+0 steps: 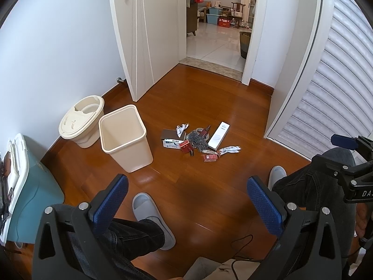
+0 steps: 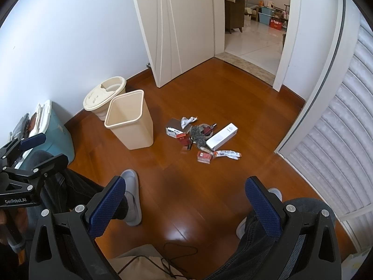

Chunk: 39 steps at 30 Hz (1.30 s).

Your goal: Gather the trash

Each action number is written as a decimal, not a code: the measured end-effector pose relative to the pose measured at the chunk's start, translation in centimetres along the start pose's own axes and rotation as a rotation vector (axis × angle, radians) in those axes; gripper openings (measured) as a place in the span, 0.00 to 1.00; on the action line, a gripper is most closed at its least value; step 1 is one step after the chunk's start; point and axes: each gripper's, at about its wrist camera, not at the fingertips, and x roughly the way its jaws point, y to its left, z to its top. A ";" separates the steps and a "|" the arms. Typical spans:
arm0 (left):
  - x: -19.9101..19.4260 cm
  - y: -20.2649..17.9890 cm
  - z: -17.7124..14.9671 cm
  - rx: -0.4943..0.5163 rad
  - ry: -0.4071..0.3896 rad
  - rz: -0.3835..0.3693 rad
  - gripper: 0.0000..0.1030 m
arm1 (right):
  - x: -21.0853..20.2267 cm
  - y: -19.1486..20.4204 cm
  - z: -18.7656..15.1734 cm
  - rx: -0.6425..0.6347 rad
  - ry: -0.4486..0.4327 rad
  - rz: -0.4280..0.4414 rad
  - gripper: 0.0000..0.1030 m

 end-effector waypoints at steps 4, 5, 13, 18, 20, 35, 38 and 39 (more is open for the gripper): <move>0.0 0.0 0.0 0.002 -0.001 0.000 1.00 | 0.0 0.3 -0.3 -0.003 -0.002 0.000 1.00; 0.0 0.0 -0.1 0.003 -0.001 0.000 1.00 | 0.0 0.2 -0.3 -0.002 -0.001 0.000 1.00; 0.0 -0.2 -0.1 0.000 0.000 0.002 1.00 | 0.3 0.2 -0.5 0.004 0.001 0.003 1.00; 0.1 -0.1 -0.1 -0.002 0.000 0.000 1.00 | 0.1 0.0 -0.3 0.004 0.001 0.004 1.00; 0.0 -0.2 -0.1 -0.002 0.000 0.001 1.00 | 0.1 0.0 -0.3 0.004 0.002 0.004 1.00; 0.1 -0.2 -0.2 -0.004 -0.003 -0.002 1.00 | 0.1 0.0 -0.3 0.004 0.000 0.005 1.00; 0.1 -0.3 -0.2 -0.003 -0.002 -0.003 1.00 | 0.1 0.0 -0.3 0.003 0.002 0.005 1.00; 0.1 -0.2 -0.2 -0.003 -0.002 -0.002 1.00 | 0.1 0.0 -0.3 0.003 0.002 0.005 1.00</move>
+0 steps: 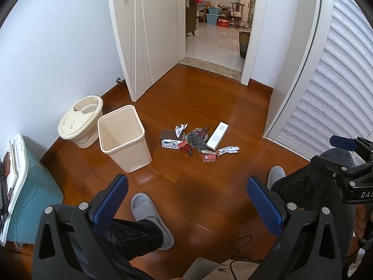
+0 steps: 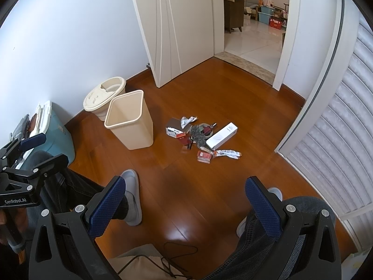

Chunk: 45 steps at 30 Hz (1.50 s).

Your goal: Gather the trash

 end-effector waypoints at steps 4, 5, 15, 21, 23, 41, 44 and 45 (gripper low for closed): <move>0.0 0.0 0.0 -0.001 0.000 0.000 1.00 | 0.0 0.0 0.0 0.002 0.000 0.001 1.00; 0.0 0.0 0.0 -0.001 0.000 0.000 1.00 | 0.0 0.0 0.0 0.001 -0.001 0.000 1.00; 0.0 0.0 0.0 -0.001 0.001 0.000 1.00 | 0.1 -0.2 0.0 0.005 -0.003 0.000 1.00; 0.0 0.1 0.0 -0.004 0.002 0.000 1.00 | 0.4 -0.4 -0.1 0.013 -0.004 0.001 1.00; 0.1 0.2 0.2 -0.025 0.008 -0.002 1.00 | 0.3 -0.8 0.1 0.023 -0.006 0.001 1.00; 15.9 5.6 8.8 -0.207 0.029 0.098 1.00 | 25.7 -13.4 16.0 0.483 0.247 -0.128 1.00; 21.4 6.7 9.1 -0.244 0.064 0.153 1.00 | 36.2 -15.5 16.4 0.505 0.337 -0.183 1.00; 23.5 7.0 9.1 -0.252 0.083 0.171 1.00 | 38.9 -16.2 16.3 0.516 0.358 -0.174 1.00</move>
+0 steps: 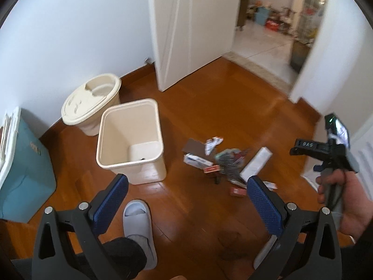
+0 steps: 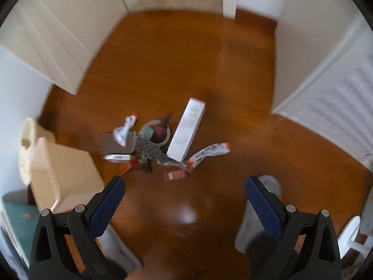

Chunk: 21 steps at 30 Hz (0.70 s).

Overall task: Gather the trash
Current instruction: 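Grasp the white EastBuy box with the right tool while the left tool grasps the red pack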

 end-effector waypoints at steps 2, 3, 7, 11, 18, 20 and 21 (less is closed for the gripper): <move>3.5 -0.2 0.3 -0.003 0.035 0.028 1.00 | 6.7 -0.3 2.0 0.038 0.066 -0.016 1.00; 4.8 -0.3 0.2 -0.001 0.048 0.043 1.00 | 9.8 -0.9 2.8 0.072 0.099 -0.031 1.00; 10.4 0.0 0.4 -0.008 0.082 0.093 1.00 | 20.7 -3.3 5.0 0.196 0.202 -0.087 0.97; 13.5 0.4 0.3 -0.031 0.098 0.094 1.00 | 26.8 -3.5 7.7 0.195 0.164 -0.066 0.95; 17.0 -1.6 -1.2 0.031 0.148 0.109 1.00 | 33.0 -3.5 9.2 0.182 0.205 -0.018 0.90; 18.0 -2.6 -1.4 0.056 0.154 0.093 1.00 | 33.9 -3.5 8.9 0.153 0.222 0.003 0.64; 18.9 -3.2 -1.5 0.068 0.166 0.083 1.00 | 34.4 -3.5 8.8 0.140 0.241 0.019 0.63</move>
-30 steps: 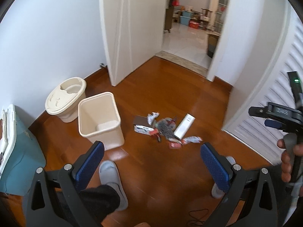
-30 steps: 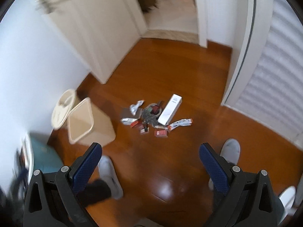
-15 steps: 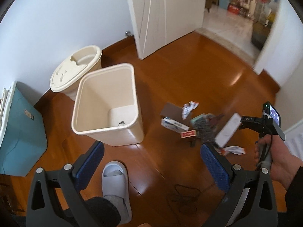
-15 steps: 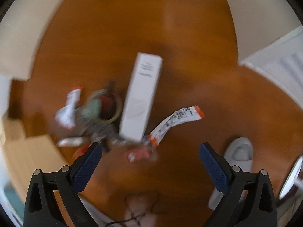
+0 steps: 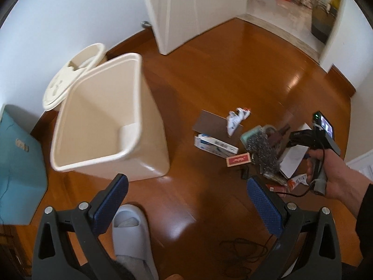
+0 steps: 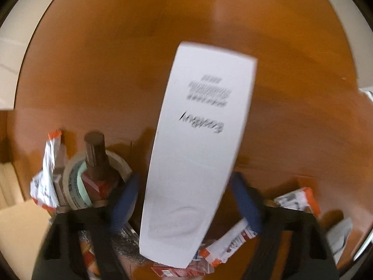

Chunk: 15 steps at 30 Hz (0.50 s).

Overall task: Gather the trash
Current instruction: 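Grasp the white EastBuy box with the right tool while the left tool grasps the red pack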

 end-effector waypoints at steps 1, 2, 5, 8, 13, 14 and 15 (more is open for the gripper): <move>0.7 -0.4 0.1 0.004 0.017 -0.012 1.00 | 0.2 -0.1 -0.1 -0.010 0.007 0.013 0.63; 1.5 -0.8 0.2 0.002 0.034 -0.027 1.00 | 0.2 -0.3 -0.1 -0.023 0.008 0.019 0.61; 5.3 -1.8 0.9 -0.056 0.102 -0.091 1.00 | -0.3 -1.0 0.0 -0.040 0.030 0.054 0.60; 10.1 -3.1 1.4 -0.124 0.218 -0.184 1.00 | -2.6 -1.6 0.3 -0.036 0.013 0.089 0.59; 16.9 -4.2 2.1 -0.362 0.397 -0.276 0.99 | -5.3 -2.4 1.5 -0.108 -0.052 0.102 0.60; 17.5 -4.4 2.3 -0.395 0.405 -0.270 0.99 | -5.7 -2.5 1.7 -0.119 -0.062 0.102 0.60; 17.9 -4.8 2.4 -0.399 0.405 -0.254 0.99 | -5.8 -2.6 2.0 -0.126 -0.068 0.103 0.60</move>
